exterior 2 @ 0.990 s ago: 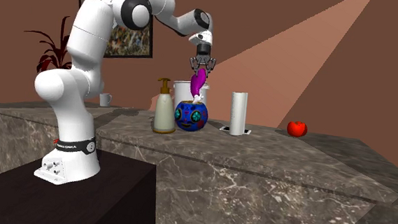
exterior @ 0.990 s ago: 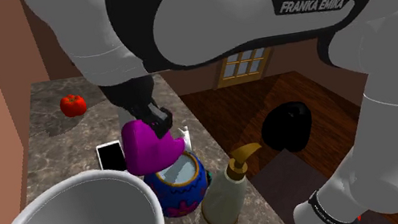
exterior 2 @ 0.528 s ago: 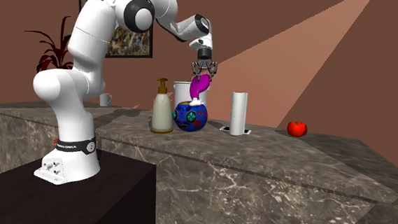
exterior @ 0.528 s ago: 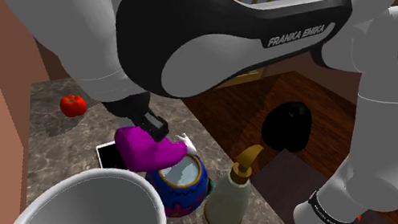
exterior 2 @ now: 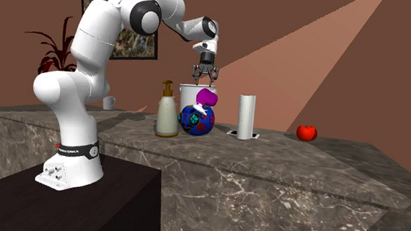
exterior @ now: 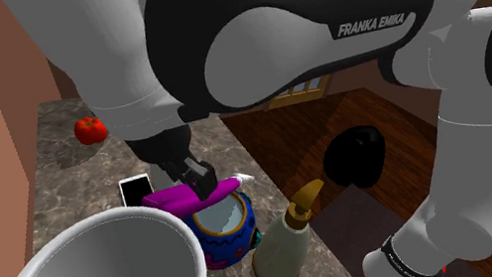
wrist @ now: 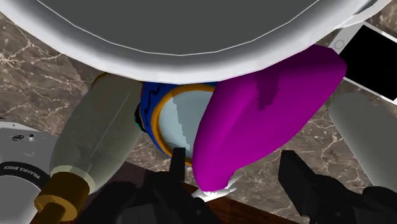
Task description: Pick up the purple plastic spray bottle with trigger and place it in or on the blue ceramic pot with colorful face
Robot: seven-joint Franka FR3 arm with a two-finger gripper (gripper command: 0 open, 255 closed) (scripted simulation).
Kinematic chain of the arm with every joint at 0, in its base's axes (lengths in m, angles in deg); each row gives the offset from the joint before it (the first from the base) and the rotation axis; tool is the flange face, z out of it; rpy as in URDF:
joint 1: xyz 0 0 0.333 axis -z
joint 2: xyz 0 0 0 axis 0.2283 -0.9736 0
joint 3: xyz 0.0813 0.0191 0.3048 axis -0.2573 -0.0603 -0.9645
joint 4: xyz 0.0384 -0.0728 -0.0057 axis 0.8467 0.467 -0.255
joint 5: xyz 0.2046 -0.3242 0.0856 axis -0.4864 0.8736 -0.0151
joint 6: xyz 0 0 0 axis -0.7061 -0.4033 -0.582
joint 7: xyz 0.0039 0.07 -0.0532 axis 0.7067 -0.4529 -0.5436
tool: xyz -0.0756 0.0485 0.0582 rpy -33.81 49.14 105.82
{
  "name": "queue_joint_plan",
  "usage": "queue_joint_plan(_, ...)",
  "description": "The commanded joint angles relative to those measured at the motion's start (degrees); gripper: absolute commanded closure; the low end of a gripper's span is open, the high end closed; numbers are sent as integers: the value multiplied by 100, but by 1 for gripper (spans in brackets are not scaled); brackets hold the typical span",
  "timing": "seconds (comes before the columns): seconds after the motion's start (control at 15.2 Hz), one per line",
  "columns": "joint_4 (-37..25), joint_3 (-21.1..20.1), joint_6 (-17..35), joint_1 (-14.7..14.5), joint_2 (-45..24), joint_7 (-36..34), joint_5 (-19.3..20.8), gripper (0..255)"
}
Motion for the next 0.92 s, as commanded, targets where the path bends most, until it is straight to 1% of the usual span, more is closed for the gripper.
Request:
queue_joint_plan(0.0, -2, -3, -3, 0, -1, -2, -8, 0)
queue_joint_plan(0.2, 5, -1, 5, -2, -5, -6, -5, 0)
queue_joint_plan(0.46, -1328, 294, -916, -904, -350, 28, 260, 0)
queue_joint_plan(0.86, -1329, 294, -916, -904, -350, 28, 260, 0)
